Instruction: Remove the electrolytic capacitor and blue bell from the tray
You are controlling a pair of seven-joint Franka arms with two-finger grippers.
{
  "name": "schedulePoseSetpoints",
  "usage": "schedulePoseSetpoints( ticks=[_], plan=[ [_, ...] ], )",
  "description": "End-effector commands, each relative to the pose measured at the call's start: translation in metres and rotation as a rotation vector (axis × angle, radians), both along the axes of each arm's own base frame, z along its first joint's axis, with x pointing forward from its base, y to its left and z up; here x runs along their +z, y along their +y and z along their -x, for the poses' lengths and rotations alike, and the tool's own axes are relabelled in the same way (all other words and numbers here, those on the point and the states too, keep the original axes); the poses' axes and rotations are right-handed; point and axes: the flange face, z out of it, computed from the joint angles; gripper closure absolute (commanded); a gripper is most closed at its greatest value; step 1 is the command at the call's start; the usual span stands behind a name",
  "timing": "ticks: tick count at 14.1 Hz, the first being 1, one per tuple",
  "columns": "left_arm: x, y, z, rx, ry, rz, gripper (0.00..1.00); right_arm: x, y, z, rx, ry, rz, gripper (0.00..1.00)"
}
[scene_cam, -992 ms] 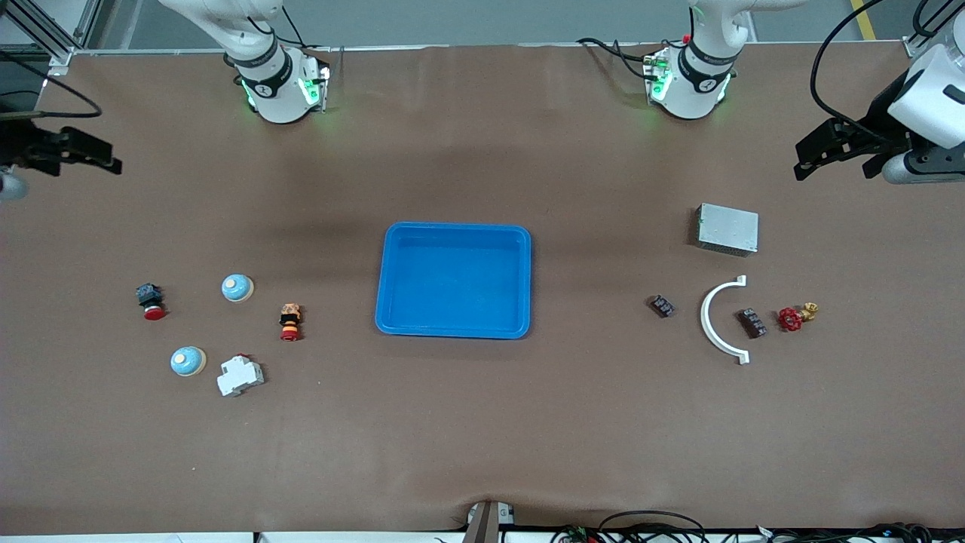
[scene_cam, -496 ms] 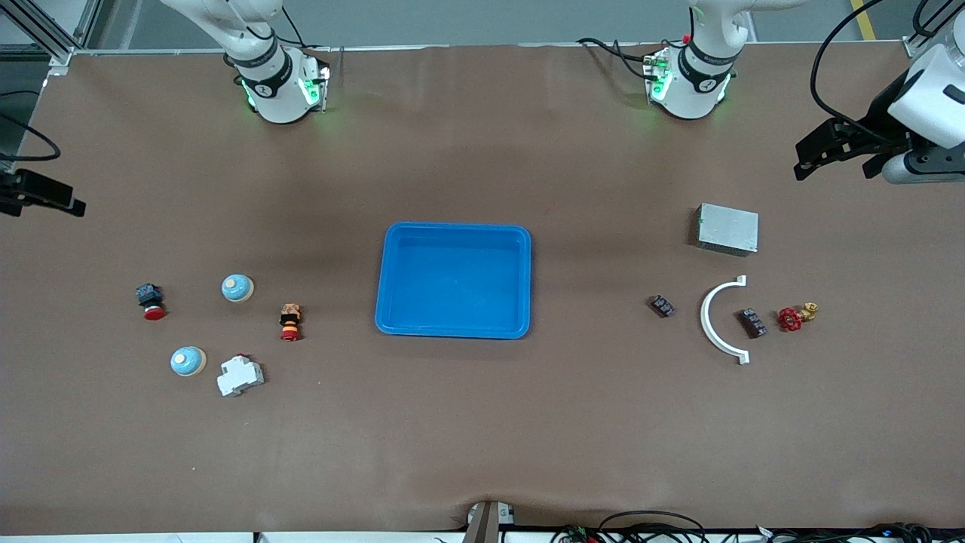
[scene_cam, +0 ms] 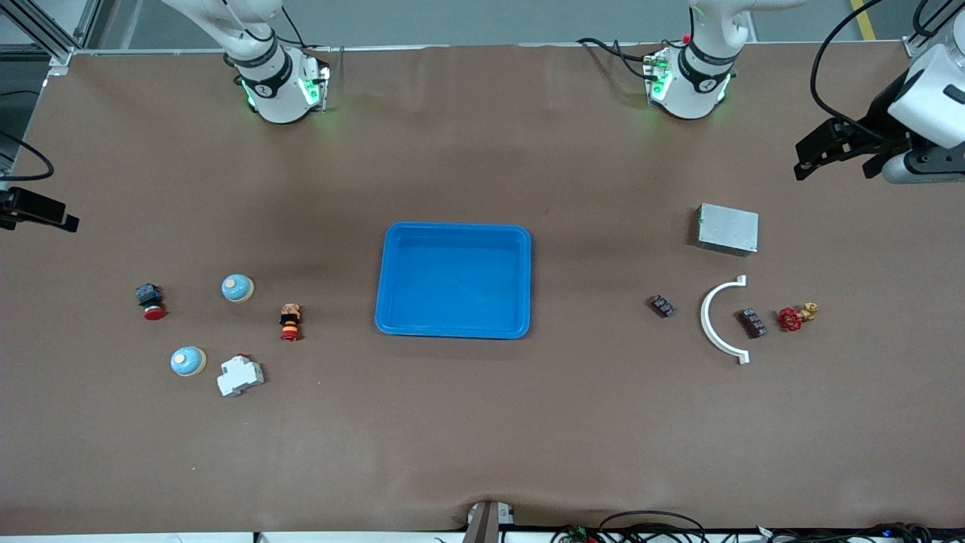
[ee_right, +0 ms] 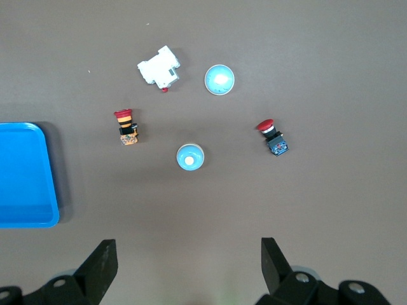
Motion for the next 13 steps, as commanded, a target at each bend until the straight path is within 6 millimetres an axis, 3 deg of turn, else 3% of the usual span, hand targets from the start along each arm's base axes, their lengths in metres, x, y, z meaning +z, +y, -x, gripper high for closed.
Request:
schedulePoseSetpoints(
  ticks=[1,4,9,11,13],
  plan=[
    [0.007,0.001,0.007,0.005,-0.004,-0.002,0.0,0.005,0.0,-0.004,-0.01,-0.005,0.017,0.0],
    [0.006,0.0,0.006,0.003,-0.003,-0.002,0.0,-0.001,0.001,-0.007,-0.02,0.007,0.03,0.0],
    [0.006,-0.006,0.007,-0.009,0.0,-0.003,0.0,-0.003,0.022,-0.014,0.014,0.0,0.037,0.0],
    [0.006,-0.012,0.009,-0.026,0.0,-0.004,0.0,-0.003,0.01,-0.013,-0.006,-0.005,0.031,0.0],
    [0.006,-0.011,0.008,-0.034,0.0,-0.006,0.0,-0.001,0.016,-0.015,0.004,-0.021,0.038,0.0]
  ],
)
